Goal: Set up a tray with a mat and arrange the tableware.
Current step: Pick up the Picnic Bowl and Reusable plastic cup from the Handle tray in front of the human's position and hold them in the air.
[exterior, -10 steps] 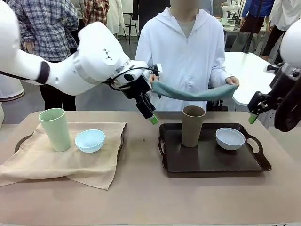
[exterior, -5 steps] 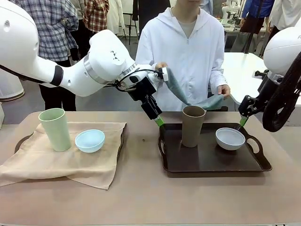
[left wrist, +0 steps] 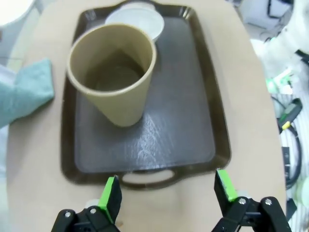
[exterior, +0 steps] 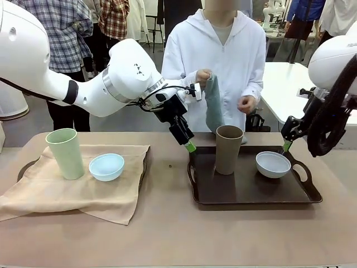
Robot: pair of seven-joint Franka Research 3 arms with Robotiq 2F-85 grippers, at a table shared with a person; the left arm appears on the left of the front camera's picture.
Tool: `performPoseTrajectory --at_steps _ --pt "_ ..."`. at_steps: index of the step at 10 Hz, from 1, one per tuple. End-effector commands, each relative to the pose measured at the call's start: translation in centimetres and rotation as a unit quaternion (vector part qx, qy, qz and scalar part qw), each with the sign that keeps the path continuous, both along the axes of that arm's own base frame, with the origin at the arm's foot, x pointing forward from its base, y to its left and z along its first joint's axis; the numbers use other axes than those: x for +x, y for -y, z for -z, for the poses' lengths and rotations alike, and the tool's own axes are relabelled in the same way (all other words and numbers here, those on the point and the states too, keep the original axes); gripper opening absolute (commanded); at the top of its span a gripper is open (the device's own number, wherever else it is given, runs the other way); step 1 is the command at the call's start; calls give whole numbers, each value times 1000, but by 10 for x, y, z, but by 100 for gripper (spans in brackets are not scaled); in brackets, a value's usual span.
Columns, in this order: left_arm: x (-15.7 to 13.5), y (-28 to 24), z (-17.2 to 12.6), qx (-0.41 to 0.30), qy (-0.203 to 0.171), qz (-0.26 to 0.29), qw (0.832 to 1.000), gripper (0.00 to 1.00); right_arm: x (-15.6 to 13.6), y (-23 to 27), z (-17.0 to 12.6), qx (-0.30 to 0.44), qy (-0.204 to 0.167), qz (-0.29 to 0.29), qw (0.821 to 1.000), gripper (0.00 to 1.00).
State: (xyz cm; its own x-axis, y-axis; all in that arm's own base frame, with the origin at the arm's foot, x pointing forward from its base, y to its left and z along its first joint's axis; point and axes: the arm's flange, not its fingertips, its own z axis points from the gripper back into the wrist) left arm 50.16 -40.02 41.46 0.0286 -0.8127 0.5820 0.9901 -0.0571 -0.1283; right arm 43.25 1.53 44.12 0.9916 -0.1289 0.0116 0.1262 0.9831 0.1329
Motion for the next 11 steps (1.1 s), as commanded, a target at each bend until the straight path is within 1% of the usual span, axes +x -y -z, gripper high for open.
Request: performPoseTrajectory --at_steps 1,2,4,6,9,11 --pt "12 9 18 -45 -1 59 997 100 28 0 16 -2 -19 12 1000 87" --pt "14 13 27 -54 6 89 995 100 34 4 25 4 -25 20 999 87" --pt "16 16 42 -66 15 114 991 100 38 12 37 -1 -27 30 999 87" --pt "19 21 46 -80 13 133 988 100 43 19 44 8 -14 43 999 87" --pt "19 36 62 -82 12 138 987 100 41 13 58 33 -2 23 999 87" --pt "18 49 66 -76 31 125 989 100 40 5 60 35 5 15 999 87"
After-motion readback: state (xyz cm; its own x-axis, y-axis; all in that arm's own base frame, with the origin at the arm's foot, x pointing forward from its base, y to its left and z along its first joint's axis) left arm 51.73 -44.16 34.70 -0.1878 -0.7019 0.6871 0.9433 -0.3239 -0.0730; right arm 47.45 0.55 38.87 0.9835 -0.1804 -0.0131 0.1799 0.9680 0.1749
